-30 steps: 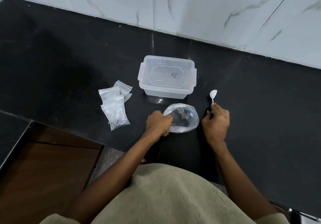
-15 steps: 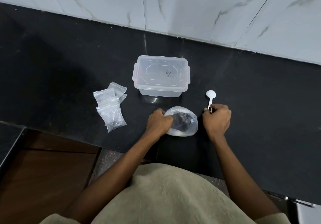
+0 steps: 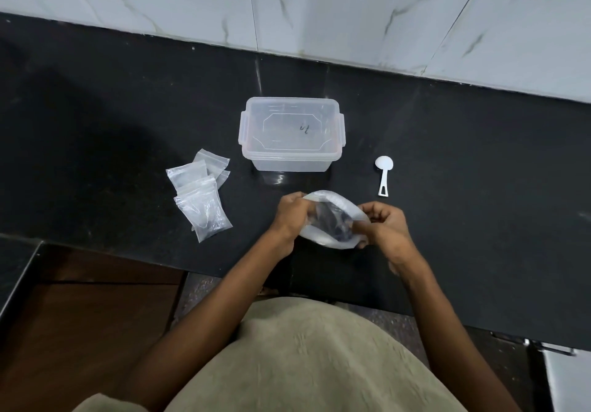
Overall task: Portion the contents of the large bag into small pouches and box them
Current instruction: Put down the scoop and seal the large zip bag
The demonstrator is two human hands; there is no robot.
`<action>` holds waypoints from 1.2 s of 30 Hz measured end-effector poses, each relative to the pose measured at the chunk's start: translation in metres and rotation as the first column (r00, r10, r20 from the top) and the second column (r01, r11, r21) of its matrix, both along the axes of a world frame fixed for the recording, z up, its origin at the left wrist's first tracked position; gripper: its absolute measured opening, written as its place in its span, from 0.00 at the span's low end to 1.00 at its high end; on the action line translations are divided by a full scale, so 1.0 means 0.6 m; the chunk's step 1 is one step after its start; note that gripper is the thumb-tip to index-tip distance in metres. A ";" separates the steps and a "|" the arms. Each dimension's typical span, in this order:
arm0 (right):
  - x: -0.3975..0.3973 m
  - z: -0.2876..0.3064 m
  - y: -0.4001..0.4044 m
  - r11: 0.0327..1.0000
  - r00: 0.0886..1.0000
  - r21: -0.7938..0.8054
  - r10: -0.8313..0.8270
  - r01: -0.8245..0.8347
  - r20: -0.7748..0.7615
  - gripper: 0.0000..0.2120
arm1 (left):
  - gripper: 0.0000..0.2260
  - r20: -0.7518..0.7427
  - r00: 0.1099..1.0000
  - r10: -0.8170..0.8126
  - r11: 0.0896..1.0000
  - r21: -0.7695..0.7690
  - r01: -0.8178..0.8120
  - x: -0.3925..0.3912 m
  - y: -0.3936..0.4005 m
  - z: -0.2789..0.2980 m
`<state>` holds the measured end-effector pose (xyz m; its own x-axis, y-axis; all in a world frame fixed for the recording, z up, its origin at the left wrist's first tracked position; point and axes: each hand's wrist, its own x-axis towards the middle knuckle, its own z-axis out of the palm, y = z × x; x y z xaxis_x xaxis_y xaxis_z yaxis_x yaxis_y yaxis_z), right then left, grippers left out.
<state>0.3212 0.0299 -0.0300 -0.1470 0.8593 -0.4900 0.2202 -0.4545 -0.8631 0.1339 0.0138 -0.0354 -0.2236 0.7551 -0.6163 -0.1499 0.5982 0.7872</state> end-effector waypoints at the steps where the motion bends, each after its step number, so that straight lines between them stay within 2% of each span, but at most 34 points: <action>1: -0.005 -0.002 -0.001 0.998 0.996 0.036 -0.052 0.049 0.077 0.07 | 0.05 0.057 0.997 -0.044 0.999 0.020 0.043 -0.002 -0.003 0.001; 4: -0.023 -0.004 -0.005 0.963 0.917 0.189 -0.244 0.191 0.317 0.05 | 0.14 0.263 0.930 -0.257 0.966 0.105 0.237 -0.015 -0.010 0.000; 7: -0.030 0.001 -0.008 0.919 0.841 0.299 -0.365 0.257 0.399 0.03 | 0.23 0.426 0.796 -0.430 0.902 0.244 0.357 -0.033 -0.016 0.000; 9: -0.028 -0.002 -0.009 0.916 0.821 0.296 -0.381 0.272 0.425 0.03 | 0.23 0.386 0.785 -0.485 0.870 0.306 0.387 -0.041 -0.018 -0.002; 11: -0.021 -0.008 -0.006 0.935 0.851 0.222 -0.345 0.276 0.395 0.06 | 0.20 0.220 0.869 -0.443 0.876 0.311 0.368 -0.045 -0.017 -0.005; 14: -0.013 -0.006 -0.004 0.976 0.970 0.011 -0.219 0.219 0.101 0.05 | 0.14 0.000 0.966 -0.258 0.935 0.253 0.250 -0.046 -0.014 -0.003; 16: -0.004 -0.002 -0.005 0.993 0.991 -0.092 -0.083 0.074 -0.101 0.13 | 0.12 -0.114 0.978 -0.172 0.958 0.210 0.193 -0.040 -0.013 -0.002; 17: 0.002 0.000 -0.005 0.993 0.980 -0.114 -0.017 -0.005 -0.196 0.16 | 0.12 -0.177 0.976 -0.130 0.968 0.190 0.163 -0.036 -0.012 -0.001; 19: 0.010 0.006 -0.007 0.979 0.914 -0.133 0.090 -0.154 -0.396 0.15 | 0.10 -0.326 0.945 -0.024 0.978 0.188 0.089 -0.029 -0.011 -0.004; 21: 0.014 0.015 -0.010 0.959 0.866 -0.108 0.184 -0.262 -0.464 0.12 | 0.10 -0.478 0.876 0.072 0.970 0.239 0.051 -0.025 -0.010 -0.009; 22: 0.011 0.016 -0.012 0.954 0.881 -0.084 0.229 -0.287 -0.414 0.12 | 0.10 -0.524 0.846 0.094 0.967 0.251 0.048 -0.024 -0.011 -0.012; 24: -0.001 0.016 -0.014 0.966 0.954 -0.032 0.247 -0.256 -0.171 0.12 | 0.10 -0.570 0.814 0.109 0.975 0.222 0.026 -0.023 -0.013 -0.020; 25: -0.009 0.015 -0.016 0.978 0.977 -0.006 0.207 -0.208 -0.043 0.11 | 0.09 -0.572 0.813 0.107 0.982 0.190 0.004 -0.024 -0.015 -0.023; 27: -0.021 0.011 -0.019 0.995 0.992 0.055 0.073 -0.079 0.100 0.12 | 0.04 -0.541 0.838 0.074 0.993 0.116 -0.013 -0.022 -0.016 -0.026; 30: -0.035 0.004 -0.027 0.982 0.971 0.142 -0.149 0.123 0.188 0.14 | 0.05 -0.455 0.890 -0.040 0.994 0.073 0.082 -0.017 -0.017 -0.023; 32: -0.040 0.002 -0.030 0.953 0.924 0.188 -0.281 0.238 0.259 0.14 | 0.08 -0.306 0.936 -0.173 0.978 0.061 0.201 -0.012 -0.017 -0.022; 34: -0.039 -0.004 -0.027 0.923 0.883 0.201 -0.375 0.328 0.281 0.14 | 0.10 -0.146 0.933 -0.329 0.938 0.068 0.341 -0.006 -0.023 -0.022; 36: -0.039 -0.012 -0.020 0.882 0.850 0.146 -0.470 0.447 0.236 0.12 | 0.13 -0.205 0.884 -0.421 0.892 0.086 0.445 0.000 -0.030 -0.025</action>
<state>0.2977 0.0181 -0.0370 0.3953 0.8362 -0.3801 0.2231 -0.4888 -0.8434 0.1340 -0.0044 -0.0504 0.0477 0.8702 -0.4903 0.2492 0.4650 0.8495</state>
